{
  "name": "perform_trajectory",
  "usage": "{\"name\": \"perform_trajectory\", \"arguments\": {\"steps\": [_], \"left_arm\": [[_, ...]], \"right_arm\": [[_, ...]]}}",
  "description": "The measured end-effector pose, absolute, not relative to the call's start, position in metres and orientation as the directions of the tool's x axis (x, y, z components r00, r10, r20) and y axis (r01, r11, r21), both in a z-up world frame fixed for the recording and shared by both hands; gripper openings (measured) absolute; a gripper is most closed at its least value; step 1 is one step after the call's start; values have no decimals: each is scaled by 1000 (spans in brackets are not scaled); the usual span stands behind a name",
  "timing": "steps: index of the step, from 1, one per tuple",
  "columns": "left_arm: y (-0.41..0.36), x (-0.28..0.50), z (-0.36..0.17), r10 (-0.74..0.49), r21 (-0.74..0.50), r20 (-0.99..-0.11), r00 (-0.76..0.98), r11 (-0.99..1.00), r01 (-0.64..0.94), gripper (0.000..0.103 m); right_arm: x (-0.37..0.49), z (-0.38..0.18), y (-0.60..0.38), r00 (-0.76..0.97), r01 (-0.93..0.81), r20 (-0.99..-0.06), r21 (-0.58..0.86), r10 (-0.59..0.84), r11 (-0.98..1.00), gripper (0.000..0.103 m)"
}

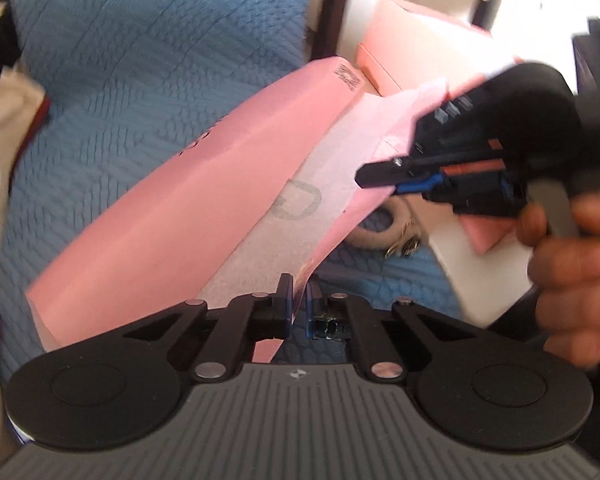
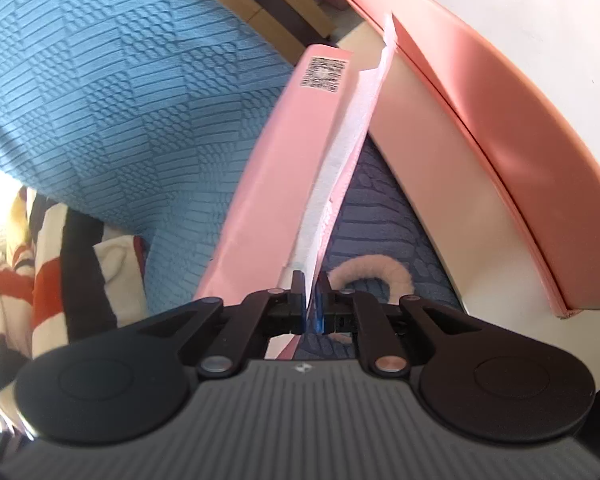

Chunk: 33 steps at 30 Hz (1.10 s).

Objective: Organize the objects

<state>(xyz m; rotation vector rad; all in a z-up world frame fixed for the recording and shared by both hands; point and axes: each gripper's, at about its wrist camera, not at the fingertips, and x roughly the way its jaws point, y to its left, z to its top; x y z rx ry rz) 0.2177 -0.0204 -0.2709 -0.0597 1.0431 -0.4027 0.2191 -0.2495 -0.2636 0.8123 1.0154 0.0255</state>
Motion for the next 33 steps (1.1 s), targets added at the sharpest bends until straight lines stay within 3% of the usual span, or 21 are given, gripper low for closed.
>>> {"name": "perform_trajectory", "arguments": {"steps": [4,12,20,33], "left_arm": [[2,229,-280,-460,-433,-798,390,887,160,8],[25,241,-306,-597,-646,-736,319,761,-66,8],[37,251,-325,-623,-687,-722,301,697,-205,8],[38,247,-310,-571,-643,-749,336,749,-161,8]], "right_arm": [[214,-256,-252,571,309,-716,641,402,703,28],[214,-241,-235,597,204,-706,592,380,780,28],[221,-249,-209,547,153,-736,556,398,817,23],[228,-272,-195,483,183,-809,467,335,865,21]]}}
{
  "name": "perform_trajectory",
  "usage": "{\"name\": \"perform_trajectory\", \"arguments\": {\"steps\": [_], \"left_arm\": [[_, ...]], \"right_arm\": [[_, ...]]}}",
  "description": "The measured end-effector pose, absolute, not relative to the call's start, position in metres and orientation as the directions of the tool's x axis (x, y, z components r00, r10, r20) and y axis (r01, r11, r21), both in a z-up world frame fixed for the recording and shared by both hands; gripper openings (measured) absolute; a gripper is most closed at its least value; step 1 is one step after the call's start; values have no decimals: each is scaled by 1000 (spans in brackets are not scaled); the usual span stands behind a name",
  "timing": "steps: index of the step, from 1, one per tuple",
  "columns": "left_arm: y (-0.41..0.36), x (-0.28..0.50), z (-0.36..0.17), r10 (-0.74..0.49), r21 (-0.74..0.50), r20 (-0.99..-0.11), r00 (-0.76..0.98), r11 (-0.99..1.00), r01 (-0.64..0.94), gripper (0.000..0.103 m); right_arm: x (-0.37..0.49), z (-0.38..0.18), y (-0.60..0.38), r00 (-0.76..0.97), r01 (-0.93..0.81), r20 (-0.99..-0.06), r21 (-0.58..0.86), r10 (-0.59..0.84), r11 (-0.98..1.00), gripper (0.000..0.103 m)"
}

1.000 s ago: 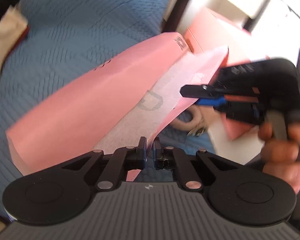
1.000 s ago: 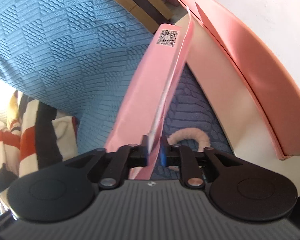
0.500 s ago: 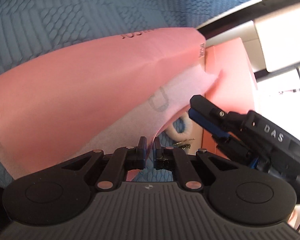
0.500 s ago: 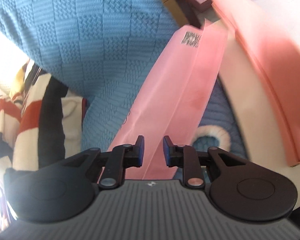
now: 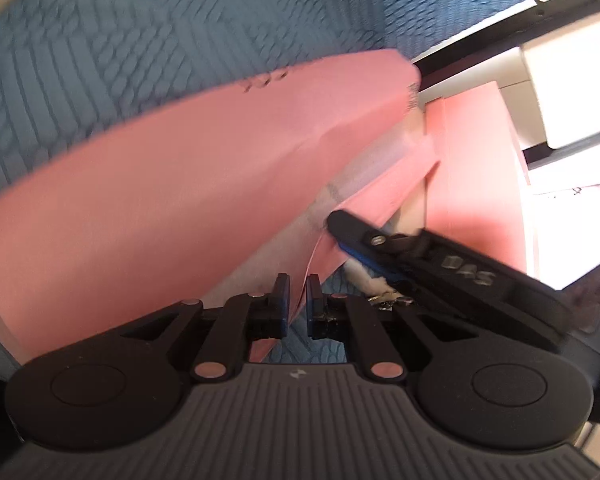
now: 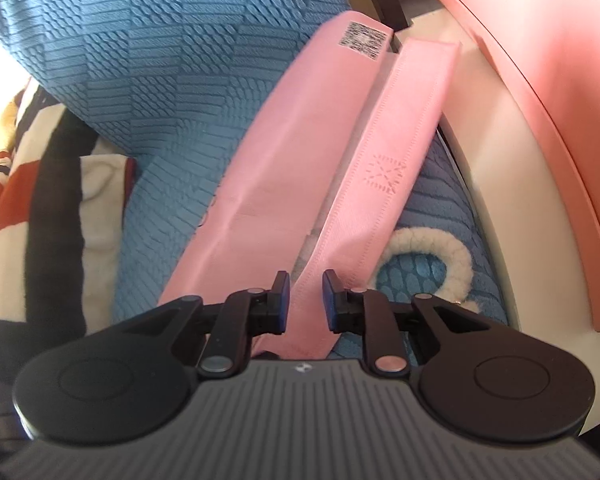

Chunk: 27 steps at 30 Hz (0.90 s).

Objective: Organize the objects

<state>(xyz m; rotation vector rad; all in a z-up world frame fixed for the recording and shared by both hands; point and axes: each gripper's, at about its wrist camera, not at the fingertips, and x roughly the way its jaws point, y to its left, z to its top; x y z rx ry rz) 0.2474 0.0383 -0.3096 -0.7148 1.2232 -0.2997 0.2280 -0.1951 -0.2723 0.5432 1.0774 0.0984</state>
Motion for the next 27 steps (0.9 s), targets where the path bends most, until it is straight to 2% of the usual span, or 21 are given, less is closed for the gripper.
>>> {"name": "perform_trajectory", "arguments": {"steps": [7,13,16,23,27], "left_arm": [[42,242,-282,-582,-664,-700,415,744,-76,8],[22,238,-297,-520,-566,-784,338,823,-48,8],[16,238,-306,-478,-516,-821,313,855,-47,8],[17,236,-306,-470,-510,-822,323,859,-50,8],[13,241,-306,-456,-503,-823,338,862,-60,8]], "right_arm": [[227,-281,-203,474,225,-805,502,357,835,19],[225,-283,-208,482,248,-792,533,374,809,20],[222,-280,-213,512,256,-775,550,371,795,25],[201,-276,-234,530,290,-734,628,425,722,28],[199,-284,-226,486,302,-755,617,440,726,29]]}}
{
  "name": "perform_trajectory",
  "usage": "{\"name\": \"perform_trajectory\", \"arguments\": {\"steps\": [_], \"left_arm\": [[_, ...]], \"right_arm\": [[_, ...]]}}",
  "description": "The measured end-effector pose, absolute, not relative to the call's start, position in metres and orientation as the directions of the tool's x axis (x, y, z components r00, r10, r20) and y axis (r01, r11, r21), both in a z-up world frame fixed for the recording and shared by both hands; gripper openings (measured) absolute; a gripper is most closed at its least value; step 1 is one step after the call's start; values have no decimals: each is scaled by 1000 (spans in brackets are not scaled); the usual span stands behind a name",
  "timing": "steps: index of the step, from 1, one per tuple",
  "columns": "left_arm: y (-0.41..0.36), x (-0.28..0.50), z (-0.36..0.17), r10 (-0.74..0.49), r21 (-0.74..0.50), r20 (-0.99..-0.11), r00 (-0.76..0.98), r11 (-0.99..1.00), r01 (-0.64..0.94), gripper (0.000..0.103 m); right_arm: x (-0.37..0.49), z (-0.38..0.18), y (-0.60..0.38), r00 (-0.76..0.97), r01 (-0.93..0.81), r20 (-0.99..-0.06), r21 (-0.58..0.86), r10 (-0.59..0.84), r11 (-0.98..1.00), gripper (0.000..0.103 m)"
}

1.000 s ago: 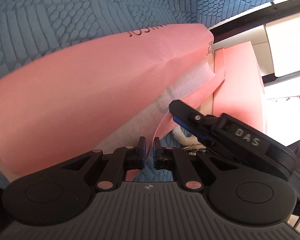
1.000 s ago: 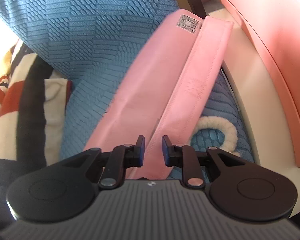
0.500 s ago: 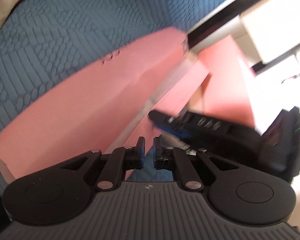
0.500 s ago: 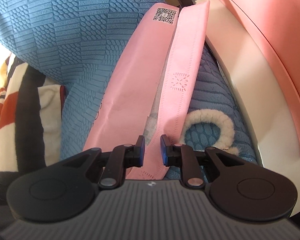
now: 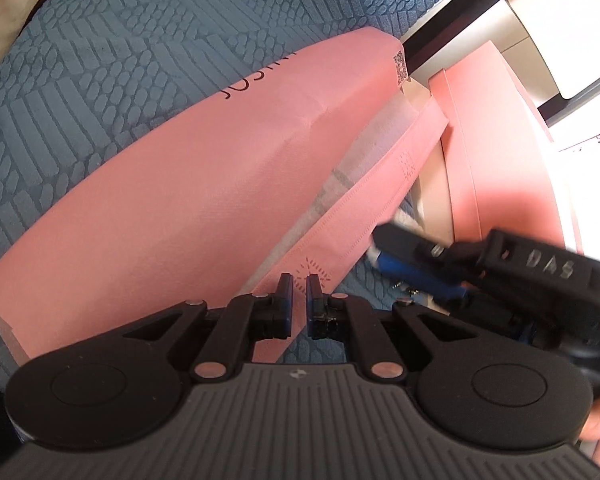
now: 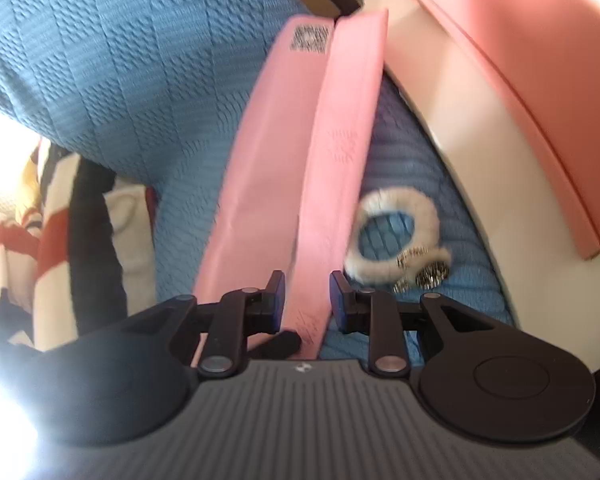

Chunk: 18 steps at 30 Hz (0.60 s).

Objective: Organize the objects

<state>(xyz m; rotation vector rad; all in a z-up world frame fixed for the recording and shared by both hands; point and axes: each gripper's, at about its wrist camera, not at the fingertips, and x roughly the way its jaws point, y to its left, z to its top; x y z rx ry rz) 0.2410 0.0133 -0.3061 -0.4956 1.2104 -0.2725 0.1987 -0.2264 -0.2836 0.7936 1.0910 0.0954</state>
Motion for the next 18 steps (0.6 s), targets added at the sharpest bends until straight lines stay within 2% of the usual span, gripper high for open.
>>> {"name": "perform_trajectory", "arguments": {"steps": [6,14,17,18], "left_arm": [[13,244,-307,-441,-495,-824,356,866,-73,8],[19,246,-309,-447,-513,-818,362,852,-108,8],[22,247,-310,-451,-522,-815,365,844,-122,8],[23,247,-310,-451,-525,-814,367,841,-131,8]], "right_arm": [[203,-297,-221,467,352,-780,596,416,722,28],[205,-308,-218,524,371,-715,680,462,632,28],[206,-309,-212,532,343,-682,715,502,608,26],[206,-308,-209,532,333,-684,711,499,620,21]]}}
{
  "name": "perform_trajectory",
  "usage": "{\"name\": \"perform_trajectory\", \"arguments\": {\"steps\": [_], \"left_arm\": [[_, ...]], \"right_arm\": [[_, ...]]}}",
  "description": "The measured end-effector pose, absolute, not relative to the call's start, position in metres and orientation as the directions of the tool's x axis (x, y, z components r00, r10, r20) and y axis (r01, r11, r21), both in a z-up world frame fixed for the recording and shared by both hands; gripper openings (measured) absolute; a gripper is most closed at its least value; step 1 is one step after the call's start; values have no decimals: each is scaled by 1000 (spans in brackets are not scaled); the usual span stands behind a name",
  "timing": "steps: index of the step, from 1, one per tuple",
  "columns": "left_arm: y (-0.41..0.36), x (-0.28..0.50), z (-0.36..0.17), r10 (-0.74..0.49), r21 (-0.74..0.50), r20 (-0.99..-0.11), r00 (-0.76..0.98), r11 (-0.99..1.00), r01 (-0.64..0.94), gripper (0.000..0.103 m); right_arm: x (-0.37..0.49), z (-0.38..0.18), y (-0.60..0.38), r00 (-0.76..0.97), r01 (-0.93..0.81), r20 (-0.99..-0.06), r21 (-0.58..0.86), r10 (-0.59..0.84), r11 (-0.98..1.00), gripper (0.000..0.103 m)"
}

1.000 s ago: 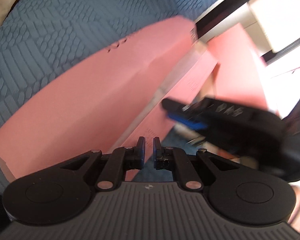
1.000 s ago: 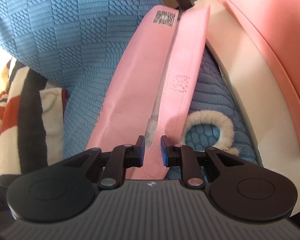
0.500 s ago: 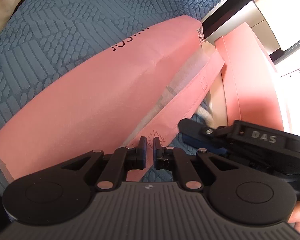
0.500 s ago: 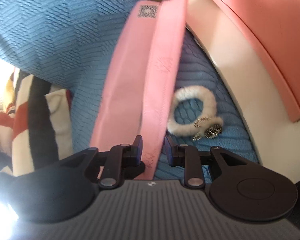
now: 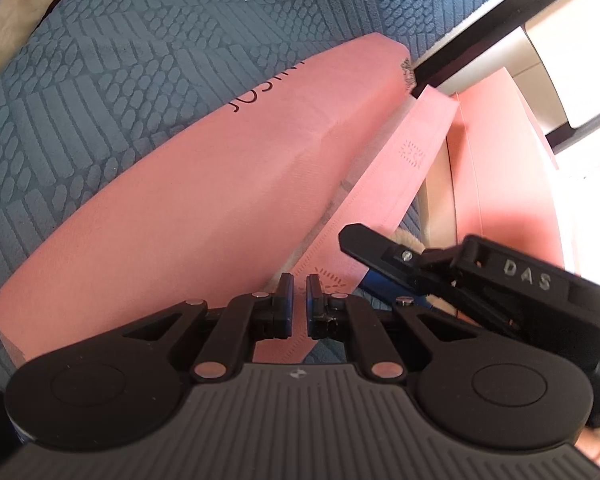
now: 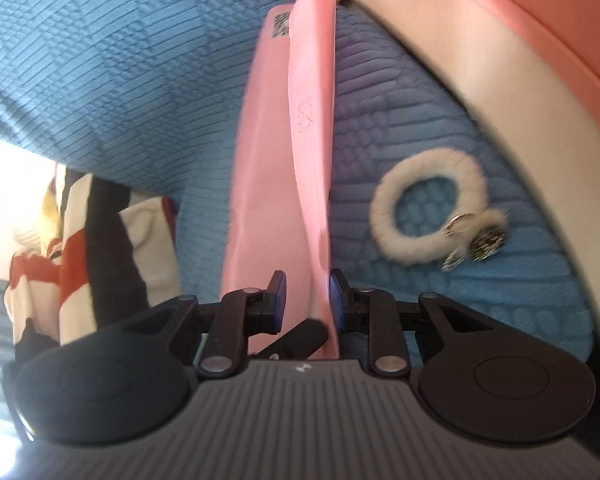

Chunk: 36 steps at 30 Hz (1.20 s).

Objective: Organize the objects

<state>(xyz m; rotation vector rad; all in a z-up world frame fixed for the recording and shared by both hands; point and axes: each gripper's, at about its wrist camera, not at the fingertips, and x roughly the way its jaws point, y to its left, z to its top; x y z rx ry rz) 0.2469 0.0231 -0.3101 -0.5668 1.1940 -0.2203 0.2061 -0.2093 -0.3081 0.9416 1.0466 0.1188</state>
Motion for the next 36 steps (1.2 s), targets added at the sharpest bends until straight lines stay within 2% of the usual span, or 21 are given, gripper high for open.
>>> {"name": "perform_trajectory", "arguments": {"steps": [1,2,6,11,23,28,36], "left_arm": [[24,247,-310,-451,-527,-813,368,839,-137,8],[26,248,-311,-452,-530,-812,369,836,-144,8],[29,248,-308,-451,-537,-807,381,829,-157,8],[28,249,-295,-517,-605,-751,411,788,-114,8],[0,251,-300,-514,-563,-784,348,825,-49,9],[15,254,-299,-460,-537,-797,391,836,-114,9],[27,258,-293,-244,-365,-852,462,912,-190,9]], "right_arm": [[206,-306,-206,531,324,-698,691,480,646,9],[207,-304,-204,530,318,-718,661,451,680,5],[204,-295,-204,559,278,-726,619,401,735,4],[204,-279,-210,579,234,-730,576,364,783,4],[193,-254,-222,560,221,-773,485,297,846,4],[196,-243,-221,559,195,-792,413,245,890,4],[202,-245,-212,552,148,-812,318,188,936,4]]}}
